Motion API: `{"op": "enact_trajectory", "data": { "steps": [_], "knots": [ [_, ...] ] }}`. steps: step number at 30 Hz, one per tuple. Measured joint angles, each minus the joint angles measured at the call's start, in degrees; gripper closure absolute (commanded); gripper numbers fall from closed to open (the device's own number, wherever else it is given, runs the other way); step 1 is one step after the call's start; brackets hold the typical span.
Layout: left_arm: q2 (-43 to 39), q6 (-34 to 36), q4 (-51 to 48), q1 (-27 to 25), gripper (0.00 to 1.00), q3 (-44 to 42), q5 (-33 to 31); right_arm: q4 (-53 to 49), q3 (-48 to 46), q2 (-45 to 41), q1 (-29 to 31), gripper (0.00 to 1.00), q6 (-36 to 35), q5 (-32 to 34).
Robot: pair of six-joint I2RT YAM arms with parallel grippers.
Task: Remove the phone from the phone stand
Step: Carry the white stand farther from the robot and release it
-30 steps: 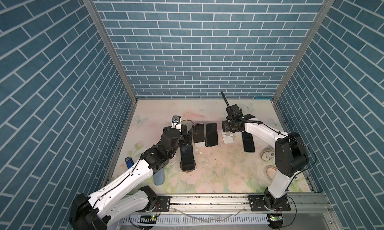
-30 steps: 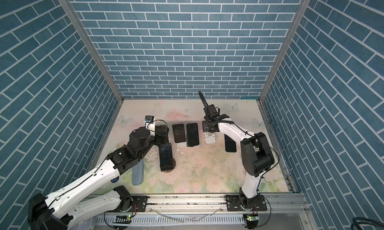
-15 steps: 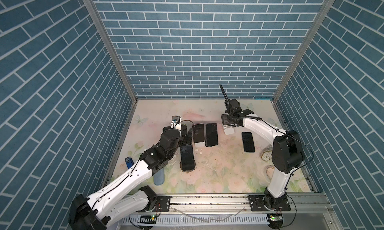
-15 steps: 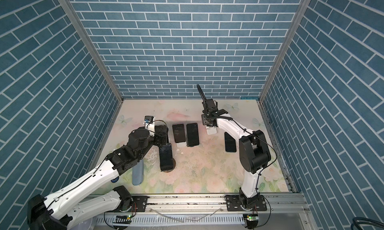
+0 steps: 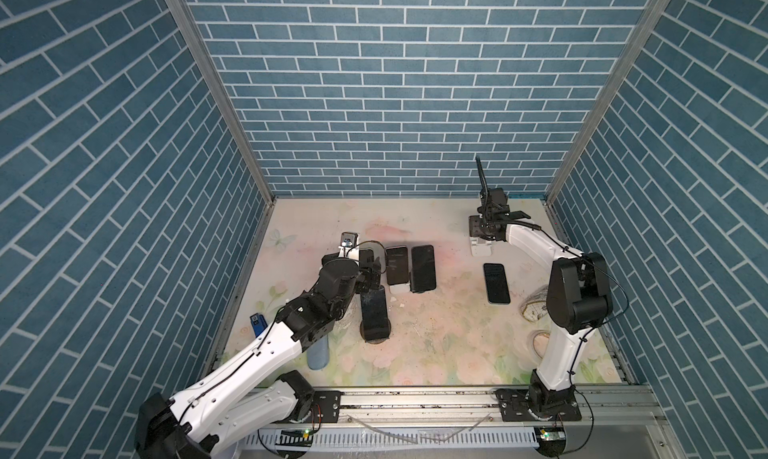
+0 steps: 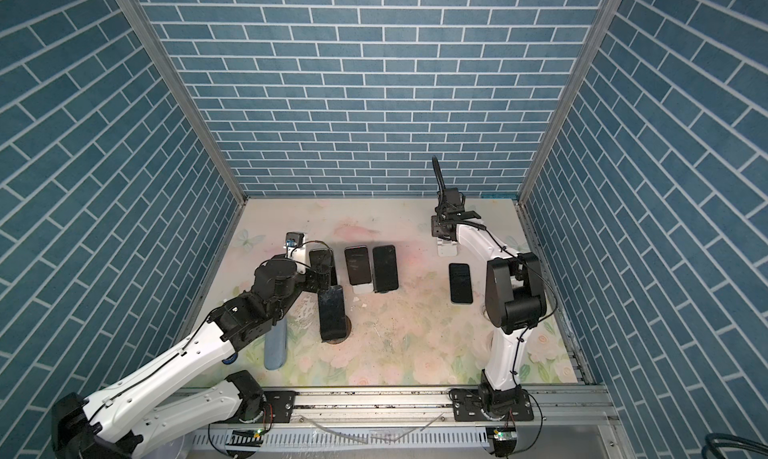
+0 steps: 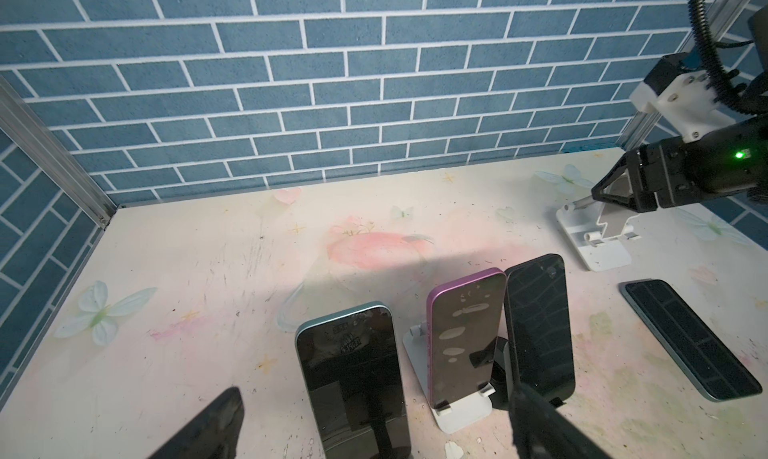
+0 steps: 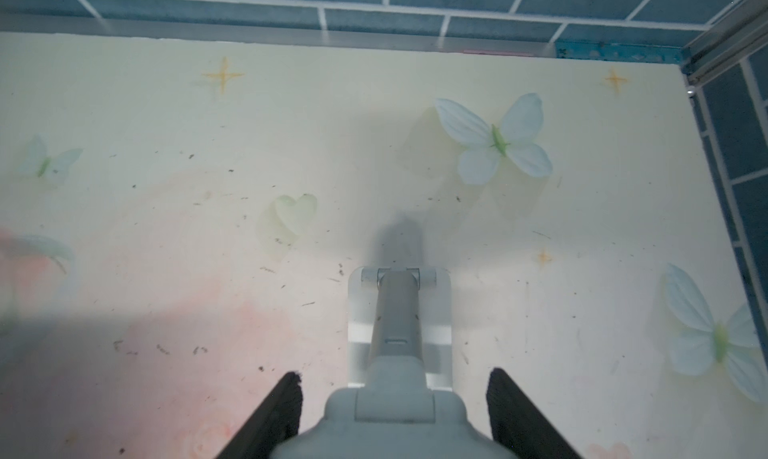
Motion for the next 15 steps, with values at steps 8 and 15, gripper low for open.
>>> {"op": "enact_trajectory", "data": {
  "steps": [8, 15],
  "knots": [
    [0.1, -0.1, -0.1, 0.0, 0.0, 0.0, 0.0, 1.4, 0.0, 1.1, -1.9, 0.48, -1.4, -3.3],
    [0.2, -0.1, -0.2, 0.0, 0.0, 0.2, 0.0, 2.5, 0.0, 3.0, -2.1, 0.38, -1.4, -4.8]
  ]
}}
